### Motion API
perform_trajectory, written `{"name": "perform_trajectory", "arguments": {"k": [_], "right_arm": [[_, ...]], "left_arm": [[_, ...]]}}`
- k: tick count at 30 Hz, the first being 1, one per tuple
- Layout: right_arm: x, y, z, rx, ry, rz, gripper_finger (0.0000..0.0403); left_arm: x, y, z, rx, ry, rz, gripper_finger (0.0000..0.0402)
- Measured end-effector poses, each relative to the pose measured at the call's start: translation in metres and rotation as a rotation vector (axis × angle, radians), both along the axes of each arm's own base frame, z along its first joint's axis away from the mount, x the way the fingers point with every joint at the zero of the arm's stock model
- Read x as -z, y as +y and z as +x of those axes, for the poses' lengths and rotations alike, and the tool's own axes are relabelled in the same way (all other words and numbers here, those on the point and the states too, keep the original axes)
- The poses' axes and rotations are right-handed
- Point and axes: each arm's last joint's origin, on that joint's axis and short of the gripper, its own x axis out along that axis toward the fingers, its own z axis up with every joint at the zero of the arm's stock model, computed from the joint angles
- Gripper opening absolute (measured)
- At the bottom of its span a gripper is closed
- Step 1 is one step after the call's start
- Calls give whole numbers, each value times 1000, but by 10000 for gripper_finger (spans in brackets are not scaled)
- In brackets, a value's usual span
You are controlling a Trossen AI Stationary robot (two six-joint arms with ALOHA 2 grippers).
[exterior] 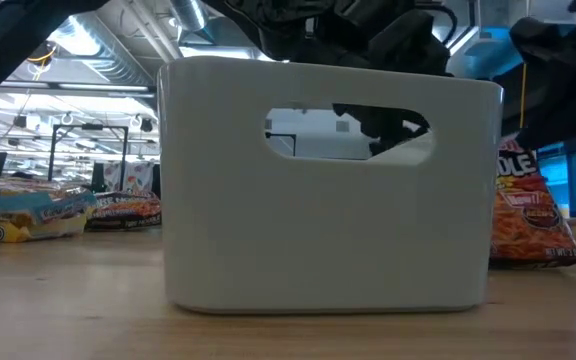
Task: Sort Maruchan noodles
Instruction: Put the black noodle pack into the black bin
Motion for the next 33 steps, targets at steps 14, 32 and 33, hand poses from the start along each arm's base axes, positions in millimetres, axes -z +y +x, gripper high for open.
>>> {"name": "perform_trajectory", "arguments": {"k": [14,32,33], "right_arm": [[0,-1,4,35,-18,51,0],[-23,-14,-9,160,-117,196,0],[-28,-18,-12,177,-136,205,0]], "left_arm": [[4,-10,-3,-17,54,31,233],[-12,-5,3,12,-11,26,101],[-17,-3,5,19,-34,39,100]]}}
